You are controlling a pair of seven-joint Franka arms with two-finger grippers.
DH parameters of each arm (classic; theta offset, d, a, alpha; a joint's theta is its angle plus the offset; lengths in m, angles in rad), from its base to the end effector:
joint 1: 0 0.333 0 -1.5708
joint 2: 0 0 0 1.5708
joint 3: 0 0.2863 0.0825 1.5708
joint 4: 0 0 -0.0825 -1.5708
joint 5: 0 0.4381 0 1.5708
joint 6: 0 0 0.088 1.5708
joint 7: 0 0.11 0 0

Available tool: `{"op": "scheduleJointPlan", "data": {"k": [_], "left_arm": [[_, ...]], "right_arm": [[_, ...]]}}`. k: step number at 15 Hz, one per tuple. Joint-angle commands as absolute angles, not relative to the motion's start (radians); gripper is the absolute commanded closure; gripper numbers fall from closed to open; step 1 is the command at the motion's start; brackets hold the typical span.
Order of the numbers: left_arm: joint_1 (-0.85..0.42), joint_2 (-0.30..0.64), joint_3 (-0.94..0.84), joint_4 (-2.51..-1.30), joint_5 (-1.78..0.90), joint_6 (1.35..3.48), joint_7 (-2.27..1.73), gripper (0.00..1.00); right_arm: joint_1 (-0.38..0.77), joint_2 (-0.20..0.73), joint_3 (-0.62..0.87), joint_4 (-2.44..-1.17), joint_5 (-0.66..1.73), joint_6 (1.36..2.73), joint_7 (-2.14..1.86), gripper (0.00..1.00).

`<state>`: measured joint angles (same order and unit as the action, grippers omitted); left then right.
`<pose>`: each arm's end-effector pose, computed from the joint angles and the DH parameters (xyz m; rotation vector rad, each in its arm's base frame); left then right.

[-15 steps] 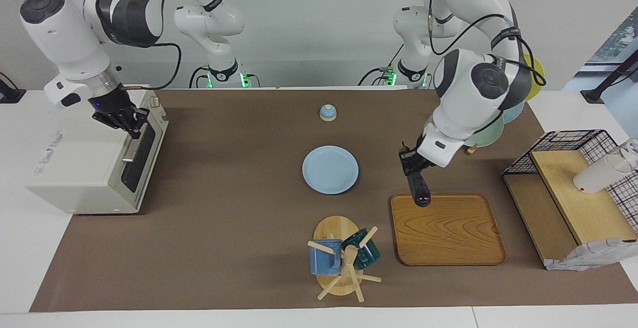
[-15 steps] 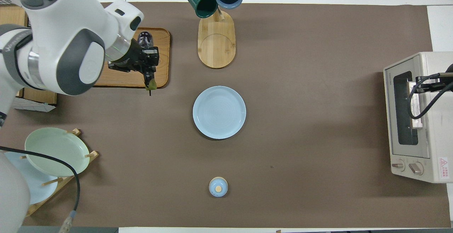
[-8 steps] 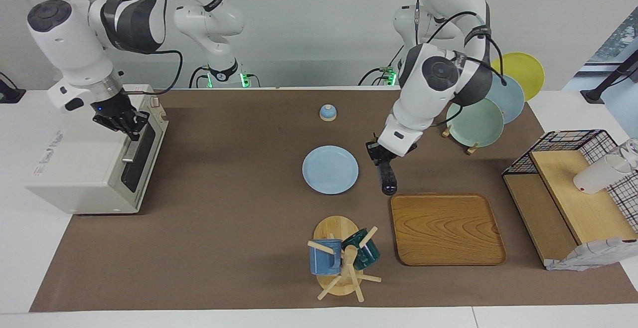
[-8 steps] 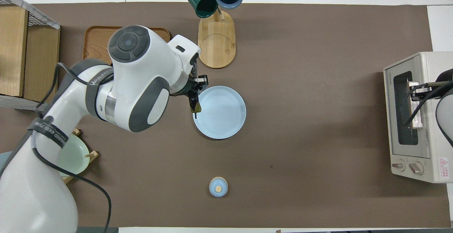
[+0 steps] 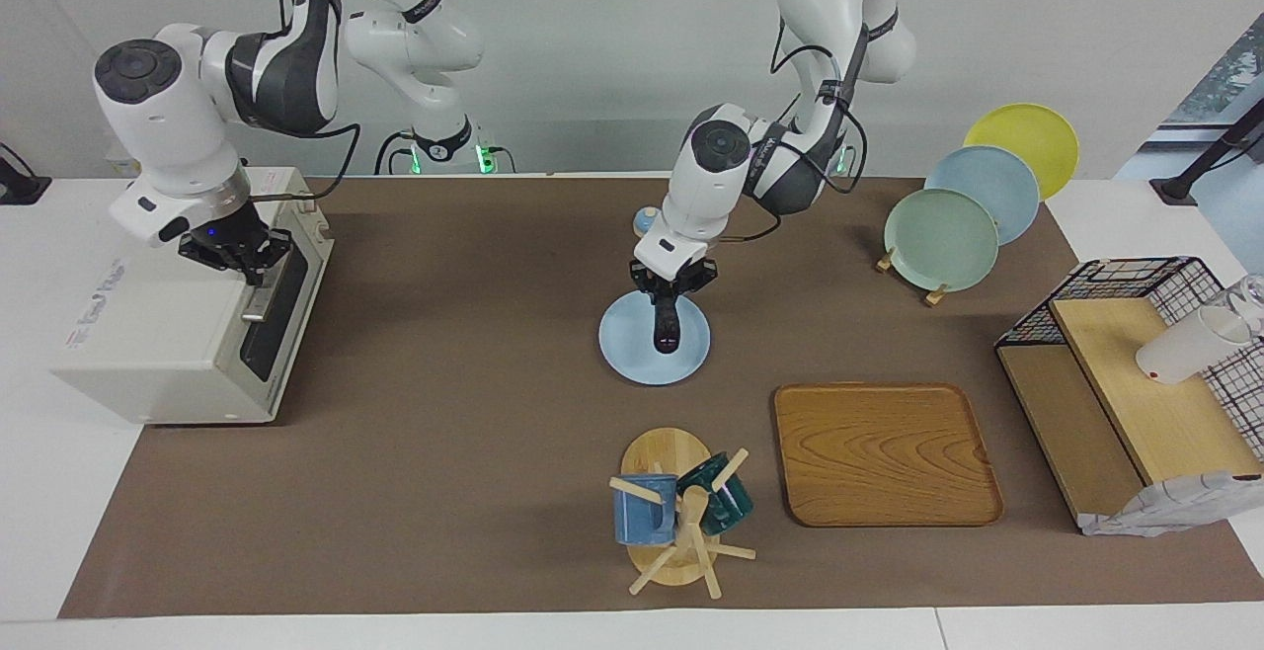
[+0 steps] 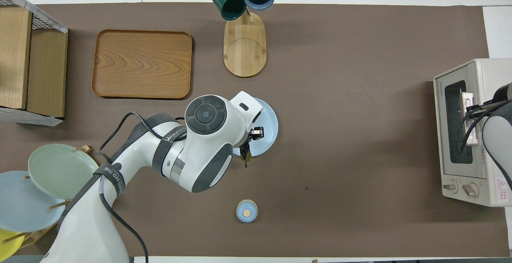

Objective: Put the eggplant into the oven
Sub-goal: 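Lower the eggplant onto the blue plate with the left gripper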

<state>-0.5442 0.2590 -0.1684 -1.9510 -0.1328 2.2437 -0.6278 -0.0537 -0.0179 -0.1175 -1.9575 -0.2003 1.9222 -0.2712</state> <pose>0.4871 -0.4241 0.2892 3.0017 0.0038 -0.0962 0.5910 -0.1171 0.4295 2.9526 0.2528 -0.0856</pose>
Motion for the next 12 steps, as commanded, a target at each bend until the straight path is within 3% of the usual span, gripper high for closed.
{"op": "scheduleJointPlan", "data": {"k": [1,7,8,9,10,12], "left_arm": [[-0.567,0.267,-0.15,-1.994,-0.152,2.307,-0.629,1.0],[-0.575,0.27,-0.15,-2.011,-0.152,2.349,-0.65,1.0],[-0.575,0.268,-0.15,-2.011,-0.152,2.347,-0.649,0.81],[-0.575,0.27,-0.15,-2.01,-0.152,2.344,-0.647,0.48],[-0.577,0.268,-0.149,-2.008,-0.15,2.335,-0.647,0.01],[-0.572,0.259,-0.147,-2.0,-0.15,2.326,-0.646,0.0]], "right_arm": [[-0.054,-0.041,-0.11,-1.994,-0.213,1.954,-0.23,1.0],[-0.06,-0.049,-0.104,-2.028,-0.15,1.956,-0.172,1.0],[-0.064,-0.051,-0.104,-2.04,-0.149,1.96,-0.172,1.0],[-0.066,-0.052,-0.104,-2.051,-0.144,1.962,-0.17,1.0],[-0.066,-0.051,-0.104,-2.054,-0.143,1.962,-0.172,1.0],[-0.063,-0.046,-0.104,-2.066,-0.115,1.963,-0.17,1.0]]}}
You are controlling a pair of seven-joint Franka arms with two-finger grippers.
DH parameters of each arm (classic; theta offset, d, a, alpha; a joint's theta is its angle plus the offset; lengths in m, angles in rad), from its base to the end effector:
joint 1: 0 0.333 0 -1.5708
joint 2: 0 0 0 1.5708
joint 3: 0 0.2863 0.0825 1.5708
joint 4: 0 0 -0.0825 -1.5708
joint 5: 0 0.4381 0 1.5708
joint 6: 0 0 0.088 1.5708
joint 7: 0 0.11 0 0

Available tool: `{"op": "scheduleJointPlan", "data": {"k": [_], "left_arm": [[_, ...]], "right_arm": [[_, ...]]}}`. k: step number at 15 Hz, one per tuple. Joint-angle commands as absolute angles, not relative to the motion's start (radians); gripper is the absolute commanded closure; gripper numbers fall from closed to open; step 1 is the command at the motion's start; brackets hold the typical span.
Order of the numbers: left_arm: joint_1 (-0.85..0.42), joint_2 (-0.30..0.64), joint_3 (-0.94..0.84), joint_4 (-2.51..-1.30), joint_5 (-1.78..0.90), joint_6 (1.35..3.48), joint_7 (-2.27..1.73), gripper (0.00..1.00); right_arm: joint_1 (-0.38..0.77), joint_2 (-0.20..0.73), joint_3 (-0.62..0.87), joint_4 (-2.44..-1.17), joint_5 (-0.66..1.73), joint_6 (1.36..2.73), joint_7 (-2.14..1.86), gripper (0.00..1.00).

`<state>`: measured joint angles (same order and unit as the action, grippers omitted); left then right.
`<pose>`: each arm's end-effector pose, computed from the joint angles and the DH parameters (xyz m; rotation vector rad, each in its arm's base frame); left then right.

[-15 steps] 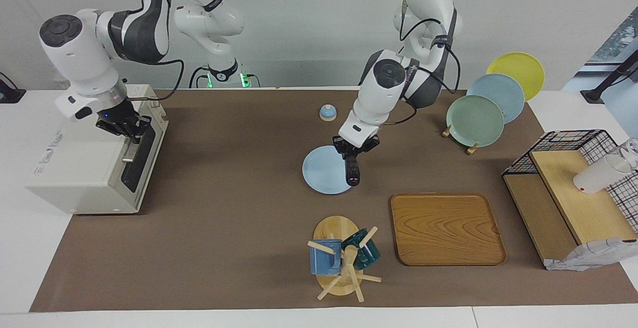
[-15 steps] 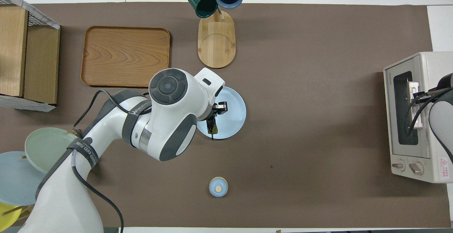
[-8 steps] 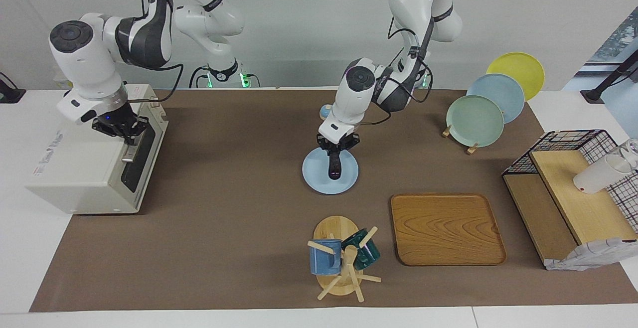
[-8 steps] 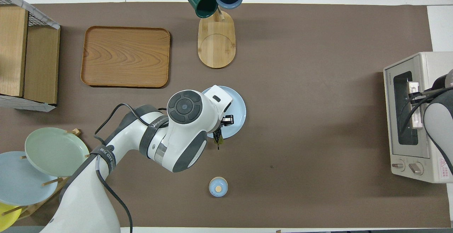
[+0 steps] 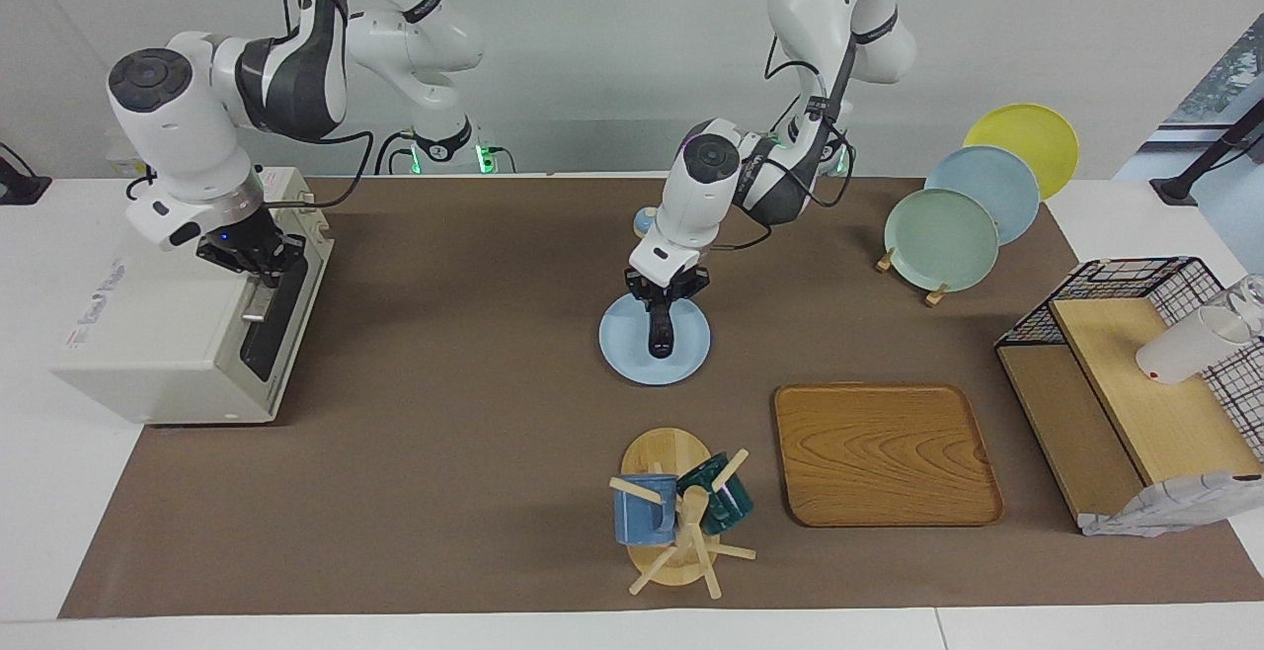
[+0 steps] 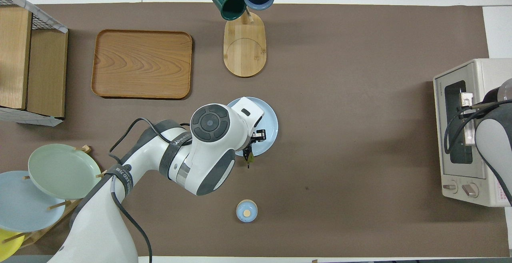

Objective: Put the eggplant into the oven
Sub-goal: 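Lower the eggplant onto the blue plate with the left gripper, then release and withdraw the left gripper while the right gripper pulls the oven door open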

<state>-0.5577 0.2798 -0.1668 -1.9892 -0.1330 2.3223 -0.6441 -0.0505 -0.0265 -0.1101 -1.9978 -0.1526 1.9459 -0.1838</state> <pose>0.4789 -0.4262 0.2645 2.9930 0.0232 -0.0735 0.5866 -0.1060 0.4150 3.0063 0.1220 -0.0735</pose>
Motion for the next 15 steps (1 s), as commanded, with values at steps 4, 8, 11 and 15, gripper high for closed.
{"op": "scheduleJointPlan", "data": {"k": [4,8,11,15], "left_arm": [[-0.48,0.229,-0.141,-1.91,-0.149,2.191,-0.611,0.0],[-0.326,0.21,-0.138,-1.754,-0.138,1.959,-0.484,0.0],[-0.195,0.209,-0.138,-1.681,-0.088,1.843,-0.323,0.0],[-0.077,0.172,-0.138,-1.68,-0.055,1.793,-0.184,0.0]], "right_arm": [[0.001,-0.022,-0.104,-2.131,-0.02,2.119,-0.16,1.0],[0.084,0.023,-0.104,-2.132,-0.02,2.19,-0.06,1.0],[0.095,0.052,-0.104,-2.155,-0.021,2.275,-0.049,1.0],[0.126,0.08,-0.103,-2.169,-0.021,2.319,-0.009,1.0]]}}
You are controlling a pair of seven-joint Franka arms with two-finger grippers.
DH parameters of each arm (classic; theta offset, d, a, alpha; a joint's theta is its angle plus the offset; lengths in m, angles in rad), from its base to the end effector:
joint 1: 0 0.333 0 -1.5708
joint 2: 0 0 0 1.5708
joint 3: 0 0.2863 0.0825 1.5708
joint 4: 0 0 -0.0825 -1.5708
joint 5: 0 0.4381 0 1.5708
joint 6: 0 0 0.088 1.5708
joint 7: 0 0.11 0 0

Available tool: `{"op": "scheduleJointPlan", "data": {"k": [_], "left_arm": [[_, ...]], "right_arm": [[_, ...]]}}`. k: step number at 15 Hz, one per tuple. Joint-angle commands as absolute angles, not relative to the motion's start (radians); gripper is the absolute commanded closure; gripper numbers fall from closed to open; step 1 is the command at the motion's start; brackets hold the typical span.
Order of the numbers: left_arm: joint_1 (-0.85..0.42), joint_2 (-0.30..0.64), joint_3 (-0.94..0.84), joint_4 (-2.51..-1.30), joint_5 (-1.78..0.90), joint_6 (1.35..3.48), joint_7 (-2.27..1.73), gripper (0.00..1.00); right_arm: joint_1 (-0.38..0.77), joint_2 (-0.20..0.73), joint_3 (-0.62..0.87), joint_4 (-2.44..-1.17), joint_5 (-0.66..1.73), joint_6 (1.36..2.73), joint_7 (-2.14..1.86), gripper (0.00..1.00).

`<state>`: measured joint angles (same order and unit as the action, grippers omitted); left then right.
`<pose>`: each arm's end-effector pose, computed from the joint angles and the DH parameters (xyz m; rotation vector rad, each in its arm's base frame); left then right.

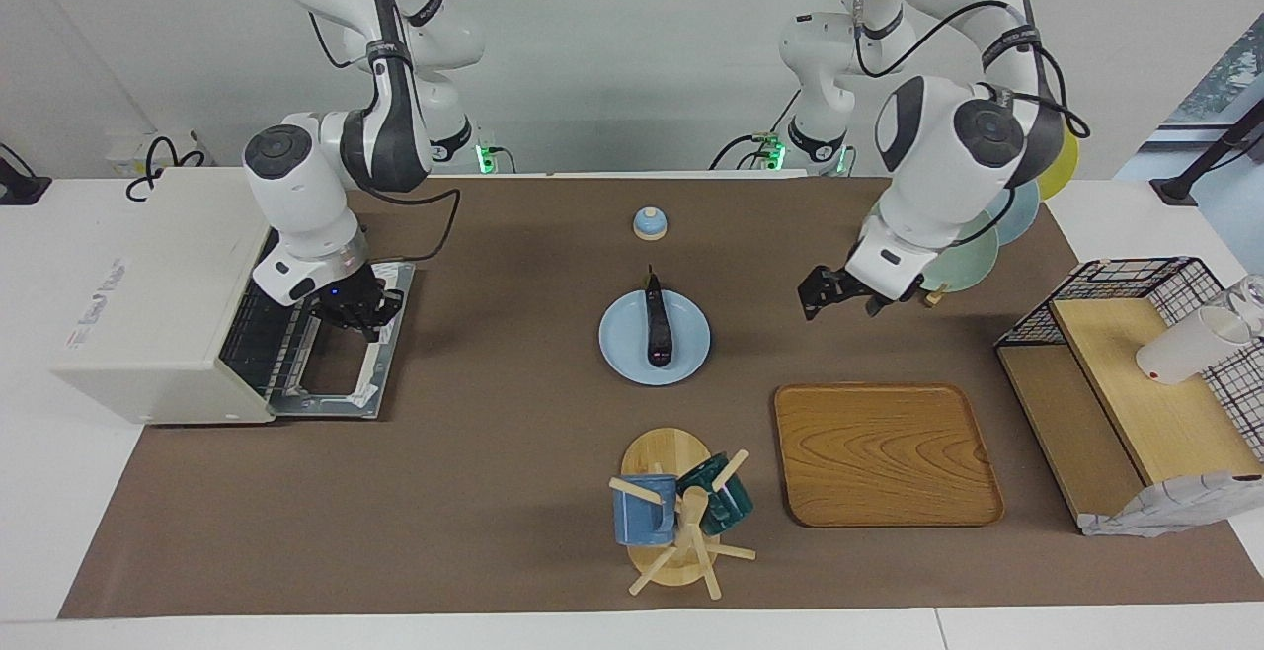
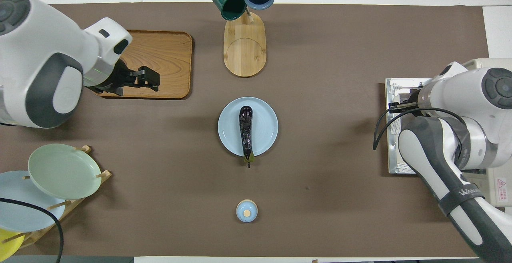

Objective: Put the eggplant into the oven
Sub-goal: 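Release and withdraw the left gripper while the right gripper pulls the oven door open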

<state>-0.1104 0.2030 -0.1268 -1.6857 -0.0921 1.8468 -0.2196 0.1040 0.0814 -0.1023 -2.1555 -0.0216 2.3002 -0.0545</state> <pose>0.6444 -0.1593 0.4262 3.0384 0.0173 -0.0991 0.5957 0.0005 0.3018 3.1116 0.1100 0.0981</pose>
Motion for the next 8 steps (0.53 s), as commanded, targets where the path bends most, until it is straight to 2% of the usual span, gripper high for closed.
{"op": "scheduleJointPlan", "data": {"k": [1,5,8], "left_arm": [[-0.069,0.157,-0.138,-1.68,-0.037,1.775,-0.18,0.0],[-0.049,0.077,-0.137,-1.68,-0.034,1.704,-0.179,0.0],[-0.051,0.014,-0.127,-1.678,-0.034,1.638,-0.183,0.0]], "right_arm": [[0.162,0.081,-0.103,-2.161,-0.021,2.313,0.021,1.0],[0.368,0.101,-0.104,-2.067,-0.021,2.249,0.234,1.0],[0.533,0.139,-0.103,-1.918,-0.021,2.152,0.415,1.0]]}}
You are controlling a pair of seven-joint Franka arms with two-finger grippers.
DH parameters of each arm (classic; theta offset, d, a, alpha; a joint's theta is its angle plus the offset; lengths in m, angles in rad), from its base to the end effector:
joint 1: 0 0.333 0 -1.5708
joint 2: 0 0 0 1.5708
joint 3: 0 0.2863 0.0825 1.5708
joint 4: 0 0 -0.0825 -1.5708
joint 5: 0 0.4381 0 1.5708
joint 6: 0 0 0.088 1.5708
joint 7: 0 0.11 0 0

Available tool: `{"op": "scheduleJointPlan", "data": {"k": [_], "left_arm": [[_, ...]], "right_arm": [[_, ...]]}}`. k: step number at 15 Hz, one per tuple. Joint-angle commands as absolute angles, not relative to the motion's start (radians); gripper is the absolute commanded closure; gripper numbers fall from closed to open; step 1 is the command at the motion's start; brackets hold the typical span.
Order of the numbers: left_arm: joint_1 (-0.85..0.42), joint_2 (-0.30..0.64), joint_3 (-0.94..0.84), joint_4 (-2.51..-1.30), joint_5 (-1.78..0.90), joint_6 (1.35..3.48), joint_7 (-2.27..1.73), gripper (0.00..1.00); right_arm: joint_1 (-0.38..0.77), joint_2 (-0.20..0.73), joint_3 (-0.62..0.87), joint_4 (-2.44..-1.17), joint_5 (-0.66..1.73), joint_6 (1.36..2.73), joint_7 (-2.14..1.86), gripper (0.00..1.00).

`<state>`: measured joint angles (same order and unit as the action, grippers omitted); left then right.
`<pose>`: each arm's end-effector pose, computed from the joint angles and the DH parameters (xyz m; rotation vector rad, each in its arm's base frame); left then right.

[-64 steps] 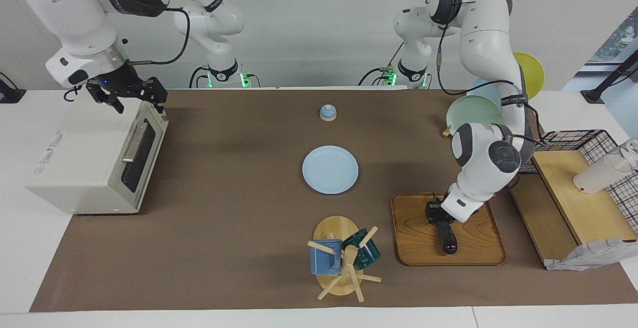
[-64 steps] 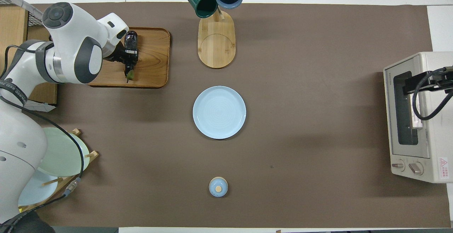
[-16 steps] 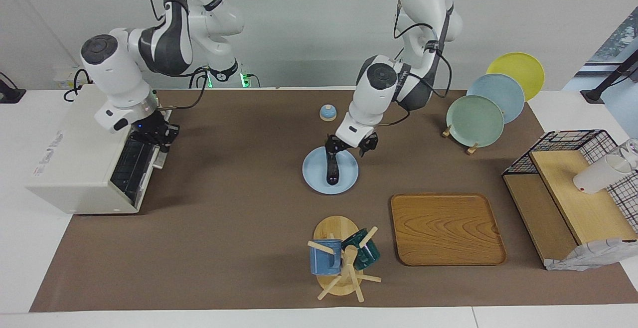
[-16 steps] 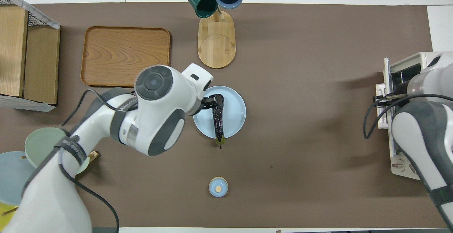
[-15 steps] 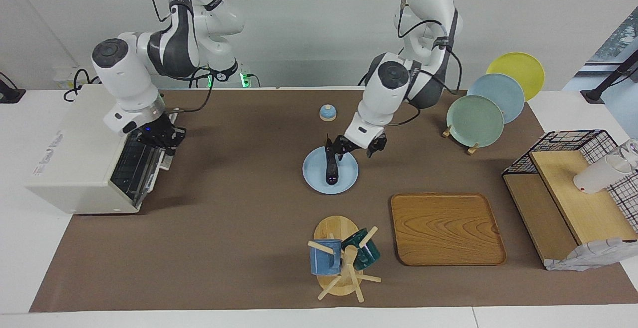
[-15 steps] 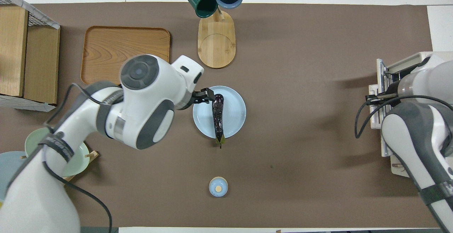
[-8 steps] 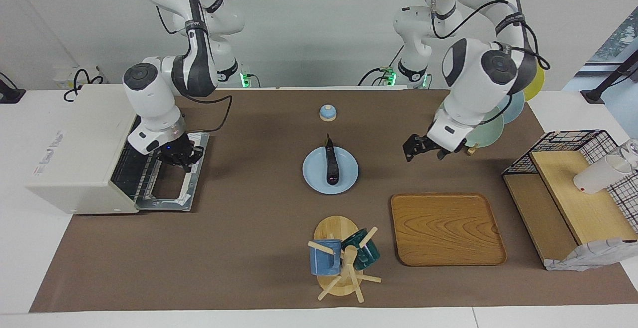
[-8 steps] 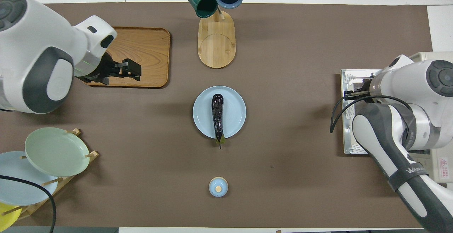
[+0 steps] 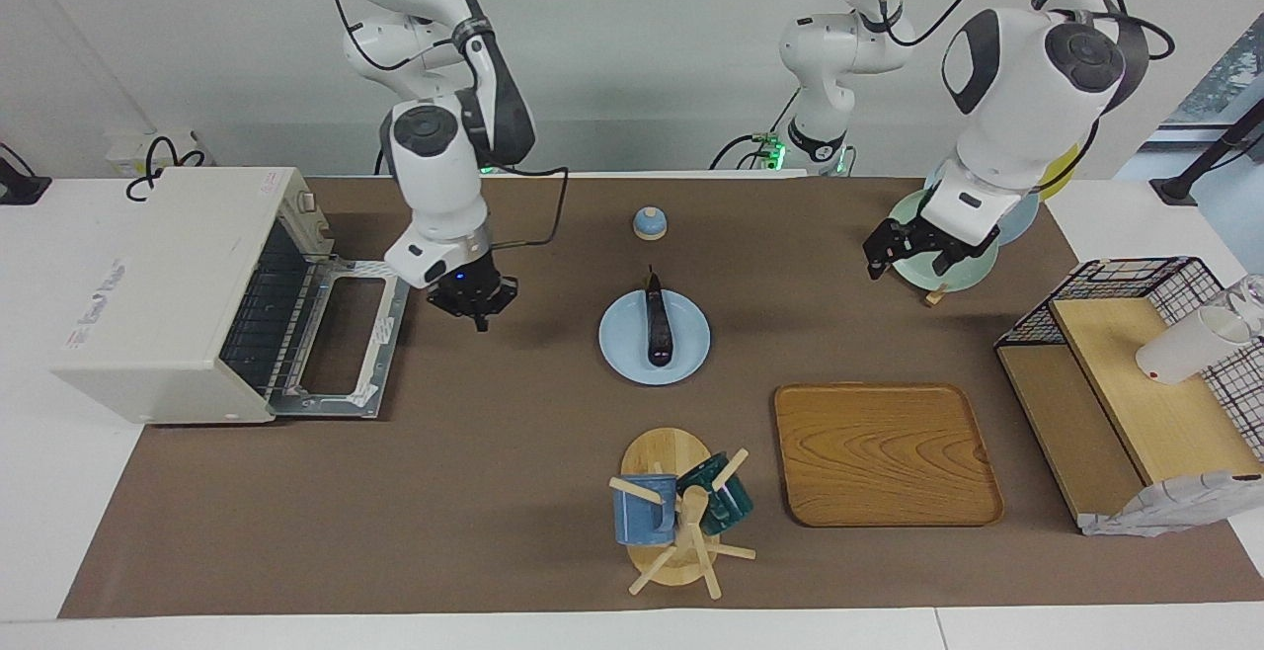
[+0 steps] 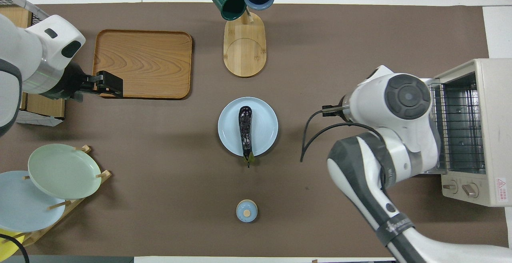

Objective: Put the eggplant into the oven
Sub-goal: 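Move the right gripper to the rim of the blue plate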

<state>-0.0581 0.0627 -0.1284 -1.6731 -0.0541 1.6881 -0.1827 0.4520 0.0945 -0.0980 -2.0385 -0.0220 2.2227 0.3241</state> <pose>0.6170 -0.1203 0.5094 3.0884 0.0060 -0.0891 0.5829 0.2150 0.3451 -3.1332 -0.0679 -0.1475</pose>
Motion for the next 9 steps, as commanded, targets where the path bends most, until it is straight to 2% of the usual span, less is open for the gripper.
{"op": "scheduleJointPlan", "data": {"k": [1,3,4,5,7,9], "left_arm": [[-0.052,-0.003,-0.118,-1.68,-0.034,1.623,-0.183,0.0],[-0.052,-0.031,-0.117,-1.686,-0.034,1.595,-0.181,0.0],[-0.051,-0.046,-0.117,-1.692,-0.034,1.583,-0.178,0.0],[-0.051,-0.052,-0.117,-1.693,-0.034,1.572,-0.175,0.0],[-0.046,-0.06,-0.115,-1.721,-0.034,1.588,-0.158,0.0],[-0.031,-0.058,-0.115,-1.736,-0.034,1.629,-0.12,0.0]], "right_arm": [[0.573,0.165,-0.103,-1.867,-0.02,2.148,0.457,1.0],[0.642,0.256,-0.101,-1.71,-0.011,2.132,0.546,0.98],[0.673,0.329,-0.101,-1.61,-0.006,2.111,0.575,0.92],[0.704,0.4,-0.101,-1.539,-0.003,2.121,0.597,0.72],[0.767,0.532,-0.101,-1.452,-0.009,2.158,0.71,0.71],[0.796,0.572,-0.101,-1.448,-0.011,2.276,0.758,0.71]]}}
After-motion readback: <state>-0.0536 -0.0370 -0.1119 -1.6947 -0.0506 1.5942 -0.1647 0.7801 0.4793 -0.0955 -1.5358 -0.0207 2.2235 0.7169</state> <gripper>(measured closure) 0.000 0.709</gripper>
